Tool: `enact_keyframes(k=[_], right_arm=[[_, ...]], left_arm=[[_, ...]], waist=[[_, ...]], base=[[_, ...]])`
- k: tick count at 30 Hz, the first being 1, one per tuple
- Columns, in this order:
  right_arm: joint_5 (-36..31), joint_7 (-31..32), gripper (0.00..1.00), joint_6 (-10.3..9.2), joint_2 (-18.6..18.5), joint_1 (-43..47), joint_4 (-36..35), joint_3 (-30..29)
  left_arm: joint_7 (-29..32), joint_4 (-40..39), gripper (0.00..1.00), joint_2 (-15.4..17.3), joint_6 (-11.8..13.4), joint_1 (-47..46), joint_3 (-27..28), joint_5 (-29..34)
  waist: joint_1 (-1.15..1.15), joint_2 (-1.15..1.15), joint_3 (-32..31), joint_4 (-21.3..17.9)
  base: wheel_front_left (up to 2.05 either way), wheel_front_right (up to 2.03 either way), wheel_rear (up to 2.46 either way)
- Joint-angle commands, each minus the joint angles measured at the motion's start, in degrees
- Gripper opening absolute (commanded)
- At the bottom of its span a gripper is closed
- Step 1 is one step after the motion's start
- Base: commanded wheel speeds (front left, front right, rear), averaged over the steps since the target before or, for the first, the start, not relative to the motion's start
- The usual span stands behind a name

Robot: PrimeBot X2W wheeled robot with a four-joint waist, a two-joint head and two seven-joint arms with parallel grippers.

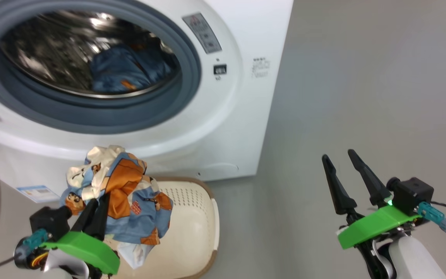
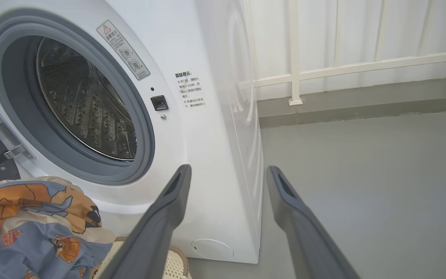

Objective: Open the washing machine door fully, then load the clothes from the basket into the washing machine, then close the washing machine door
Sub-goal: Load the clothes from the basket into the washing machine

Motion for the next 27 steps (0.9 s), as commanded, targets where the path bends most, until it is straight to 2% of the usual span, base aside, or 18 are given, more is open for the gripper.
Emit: enact_keyframes(k=[1, 12, 27], right_arm=[[0.9, -0.3, 1.0, 0.09, -0.6, 0.8, -1.2, 0.9], [1.1, -0.3, 1.0, 0.09, -1.8, 2.9, -1.8, 0.2], [1.1, -0.3, 1.0, 0.09, -2.0, 2.6, -2.4, 1.2]], left_arm=[[-0.6, -3.0, 0.0, 1.4, 0.6, 0.3, 3.1, 1.0], [-0.6, -14.6, 0.0, -0.5, 3.1, 6.6, 9.7, 4.7], [-0.6, -16.2, 0.0, -3.4, 2.2, 8.5, 13.9, 7.1]], waist=[[0.0, 0.0, -4.8, 2.9], [0.0, 0.0, -7.7, 4.1], [0.0, 0.0, -6.9, 2.5]], base=[[0.0, 0.0, 0.0], [0.0, 0.0, 0.0], [0.0, 0.0, 0.0]])
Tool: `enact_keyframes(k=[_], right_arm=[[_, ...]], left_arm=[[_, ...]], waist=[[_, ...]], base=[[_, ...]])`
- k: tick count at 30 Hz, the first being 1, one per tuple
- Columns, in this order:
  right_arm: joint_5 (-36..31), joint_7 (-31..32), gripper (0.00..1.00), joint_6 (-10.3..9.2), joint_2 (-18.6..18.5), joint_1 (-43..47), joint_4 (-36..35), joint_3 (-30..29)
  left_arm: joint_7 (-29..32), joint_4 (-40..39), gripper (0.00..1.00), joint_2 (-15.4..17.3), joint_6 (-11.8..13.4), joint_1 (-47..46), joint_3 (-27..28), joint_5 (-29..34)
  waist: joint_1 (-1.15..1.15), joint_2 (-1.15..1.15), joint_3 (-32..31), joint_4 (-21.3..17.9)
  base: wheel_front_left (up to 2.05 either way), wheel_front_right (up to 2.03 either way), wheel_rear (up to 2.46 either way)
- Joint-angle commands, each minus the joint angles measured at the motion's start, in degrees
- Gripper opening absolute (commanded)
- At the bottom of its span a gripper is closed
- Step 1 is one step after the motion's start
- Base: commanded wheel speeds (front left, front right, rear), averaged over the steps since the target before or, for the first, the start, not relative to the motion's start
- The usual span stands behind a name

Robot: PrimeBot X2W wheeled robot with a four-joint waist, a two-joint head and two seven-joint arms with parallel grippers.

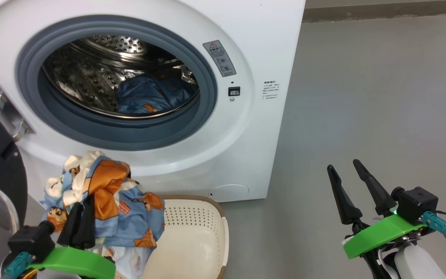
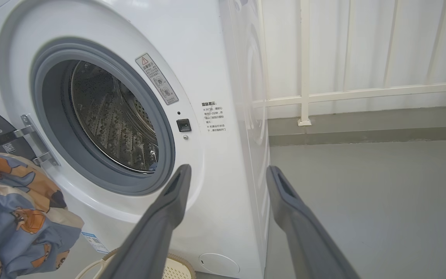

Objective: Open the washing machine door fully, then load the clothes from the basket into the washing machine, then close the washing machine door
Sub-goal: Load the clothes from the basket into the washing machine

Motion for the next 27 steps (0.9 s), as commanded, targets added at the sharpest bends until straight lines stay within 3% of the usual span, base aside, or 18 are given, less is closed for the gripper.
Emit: enact_keyframes(k=[1, 8, 15, 27], right_arm=[[0.9, -0.3, 1.0, 0.09, -0.3, -0.4, -1.6, 1.4], [0.9, -0.3, 1.0, 0.09, -0.4, -1.0, -1.6, 2.0], [0.7, -0.3, 1.0, 0.09, -0.1, -2.3, -1.9, 2.4], [-0.5, -0.3, 1.0, 0.09, 1.9, -5.5, -3.6, 1.8]], left_arm=[[-0.5, -1.6, 0.0, 0.9, -0.3, -1.9, 2.9, 0.8], [-0.5, -0.8, 0.0, 0.2, -1.4, -4.6, 3.7, 2.2], [-0.5, 2.0, 0.0, 0.0, -3.1, -13.0, 4.0, 3.7], [-0.5, 19.9, 0.0, 2.4, -5.4, -32.9, 5.5, 2.5]], waist=[[0.0, 0.0, 0.3, -0.5], [0.0, 0.0, 1.2, -1.8], [0.0, 0.0, 4.1, -3.8], [0.0, 0.0, 15.3, -8.8]], base=[[0.0, 0.0, 0.0], [0.0, 0.0, 0.0], [0.0, 0.0, 0.0], [0.0, 0.0, 0.0]])
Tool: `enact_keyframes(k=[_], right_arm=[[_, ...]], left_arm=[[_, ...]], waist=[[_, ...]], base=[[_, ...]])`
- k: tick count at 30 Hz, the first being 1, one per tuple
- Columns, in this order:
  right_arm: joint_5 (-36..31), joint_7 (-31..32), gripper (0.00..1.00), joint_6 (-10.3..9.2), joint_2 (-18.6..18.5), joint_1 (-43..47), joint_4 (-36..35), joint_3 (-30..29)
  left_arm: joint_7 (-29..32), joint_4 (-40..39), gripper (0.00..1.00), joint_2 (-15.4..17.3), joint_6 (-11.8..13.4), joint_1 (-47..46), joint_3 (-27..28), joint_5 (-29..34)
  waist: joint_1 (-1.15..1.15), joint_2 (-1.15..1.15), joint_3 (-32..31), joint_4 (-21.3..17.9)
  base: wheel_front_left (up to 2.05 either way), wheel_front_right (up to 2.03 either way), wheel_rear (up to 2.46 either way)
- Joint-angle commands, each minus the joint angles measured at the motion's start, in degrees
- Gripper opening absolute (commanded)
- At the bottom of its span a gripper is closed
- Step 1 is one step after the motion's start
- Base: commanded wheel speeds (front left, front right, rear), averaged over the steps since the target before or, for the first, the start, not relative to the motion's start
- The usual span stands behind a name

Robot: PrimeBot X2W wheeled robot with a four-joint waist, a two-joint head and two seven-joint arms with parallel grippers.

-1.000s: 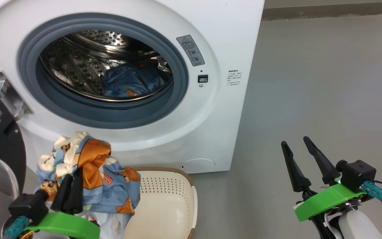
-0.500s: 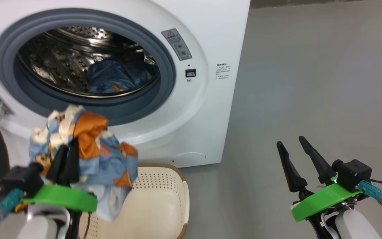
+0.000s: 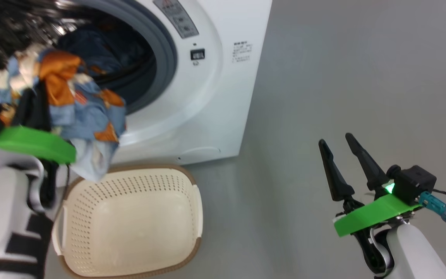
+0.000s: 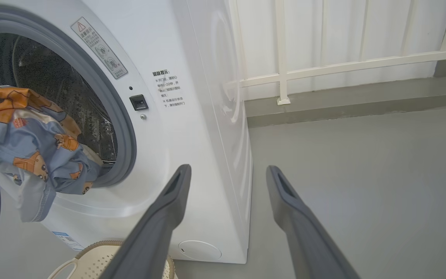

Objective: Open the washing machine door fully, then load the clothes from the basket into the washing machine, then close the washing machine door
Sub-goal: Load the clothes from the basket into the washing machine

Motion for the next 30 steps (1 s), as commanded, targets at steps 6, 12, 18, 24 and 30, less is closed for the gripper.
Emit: enact_keyframes(k=[6, 12, 18, 24, 30], right_arm=[[-0.8, -0.3, 1.0, 0.09, 1.7, -3.2, -2.7, 1.0], [-1.2, -0.3, 1.0, 0.09, 3.4, -5.4, -3.6, 1.3], [-1.2, -0.3, 1.0, 0.09, 4.6, -6.8, -4.1, 1.9], [-1.2, -0.3, 1.0, 0.09, 5.0, -7.1, -4.2, 2.1], [-1.3, -0.3, 1.0, 0.09, 5.3, -7.7, -4.5, 2.3]], left_arm=[[-0.4, 8.5, 0.0, 4.4, -1.3, -12.6, 2.3, -0.3], [-0.4, 17.3, 0.0, 6.0, -1.9, -23.5, 0.9, 1.1], [-0.4, 22.4, 0.0, 8.2, -2.0, -30.7, -0.2, 2.9], [-0.4, 22.0, 0.0, 9.3, -2.0, -35.2, 0.5, 4.6], [-0.4, 10.8, 0.0, 9.5, -0.9, -38.6, 5.1, 8.5]], waist=[[0.0, 0.0, 10.9, -5.0], [0.0, 0.0, 18.0, -7.4], [0.0, 0.0, 22.2, -9.7], [0.0, 0.0, 24.1, -11.0], [0.0, 0.0, 25.5, -11.4]], base=[[0.0, 0.0, 0.0], [0.0, 0.0, 0.0], [0.0, 0.0, 0.0], [0.0, 0.0, 0.0], [0.0, 0.0, 0.0]])
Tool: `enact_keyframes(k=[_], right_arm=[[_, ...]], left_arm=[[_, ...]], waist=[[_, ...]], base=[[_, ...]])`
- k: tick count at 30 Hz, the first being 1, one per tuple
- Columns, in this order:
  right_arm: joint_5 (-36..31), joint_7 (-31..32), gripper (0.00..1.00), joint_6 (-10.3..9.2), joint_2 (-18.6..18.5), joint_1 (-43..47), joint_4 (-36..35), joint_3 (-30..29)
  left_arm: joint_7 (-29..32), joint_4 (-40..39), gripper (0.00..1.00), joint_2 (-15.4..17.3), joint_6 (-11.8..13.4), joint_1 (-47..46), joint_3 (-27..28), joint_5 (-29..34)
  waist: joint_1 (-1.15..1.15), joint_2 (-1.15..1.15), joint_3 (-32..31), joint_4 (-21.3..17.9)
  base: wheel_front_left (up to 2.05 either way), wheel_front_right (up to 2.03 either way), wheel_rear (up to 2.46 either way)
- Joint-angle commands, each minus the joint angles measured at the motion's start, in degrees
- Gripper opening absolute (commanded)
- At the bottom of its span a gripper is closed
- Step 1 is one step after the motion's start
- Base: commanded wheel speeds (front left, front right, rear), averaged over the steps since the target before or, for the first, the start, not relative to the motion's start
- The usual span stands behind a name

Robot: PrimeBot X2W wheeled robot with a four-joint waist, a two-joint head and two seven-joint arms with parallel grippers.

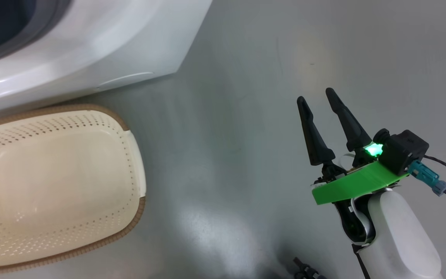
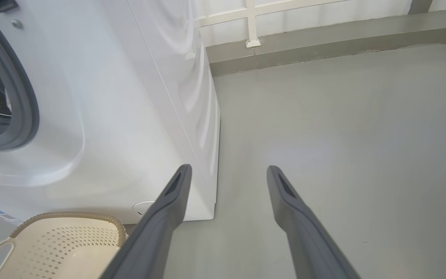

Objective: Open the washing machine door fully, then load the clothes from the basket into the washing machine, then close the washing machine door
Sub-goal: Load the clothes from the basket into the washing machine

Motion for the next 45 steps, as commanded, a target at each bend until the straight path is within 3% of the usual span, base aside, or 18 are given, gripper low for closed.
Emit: enact_keyframes(k=[1, 3, 4, 6, 13, 19, 31, 45], right_arm=[[-0.5, -0.3, 1.0, 0.09, 0.4, 0.3, -1.4, 1.2], [-0.5, -0.3, 1.0, 0.09, 0.5, 0.2, -1.2, 1.4], [-0.5, -0.3, 1.0, 0.09, 0.5, 0.2, -1.2, 1.5], [-0.5, -0.3, 1.0, 0.09, 0.5, 0.2, -0.9, 1.7], [-0.4, -0.3, 1.0, 0.09, 0.5, 0.3, -0.3, 2.0], [-0.4, -0.3, 1.0, 0.09, 0.6, 0.0, 0.1, 2.2], [-0.3, -0.3, 1.0, 0.09, 0.6, -0.1, 1.0, 2.1], [0.9, -0.3, 1.0, 0.09, -0.8, 1.9, 3.1, 3.0]], left_arm=[[-0.3, -3.8, 0.0, 2.8, 0.5, -0.6, 2.2, 1.5], [-0.3, -5.7, 0.0, 2.4, 0.6, 0.5, 4.1, 2.6], [-0.3, -5.8, 0.05, 2.1, 0.8, 1.0, 4.9, 3.1], [-0.3, -3.0, 1.0, 1.4, 1.0, 2.1, 5.9, 3.4], [-0.3, 11.2, 1.0, 0.7, 0.7, 0.1, 5.7, 3.7], [-0.3, 15.4, 1.0, -0.2, 0.1, -0.7, 4.9, 3.6], [-0.3, 11.2, 1.0, -1.0, -0.6, 8.6, 5.9, 2.4], [-0.3, 2.3, 1.0, -5.1, -0.8, 24.0, 6.7, -1.1]], waist=[[0.0, 0.0, 1.1, -1.1], [0.0, 0.0, 1.0, -1.2], [0.0, 0.0, 0.9, -1.1], [0.0, 0.0, 0.5, -0.9], [0.0, 0.0, -0.5, -0.1], [0.0, 0.0, -1.7, 0.9], [0.0, 0.0, -7.5, 2.5], [0.0, 0.0, -18.1, 6.7]], base=[[0.0, 0.0, 0.0], [0.0, 0.0, 0.0], [0.0, 0.0, 0.0], [0.0, 0.0, 0.0], [0.0, 0.0, 0.0], [0.0, 0.0, 0.0], [0.0, 0.0, 0.0], [0.0, 0.0, 0.0]])
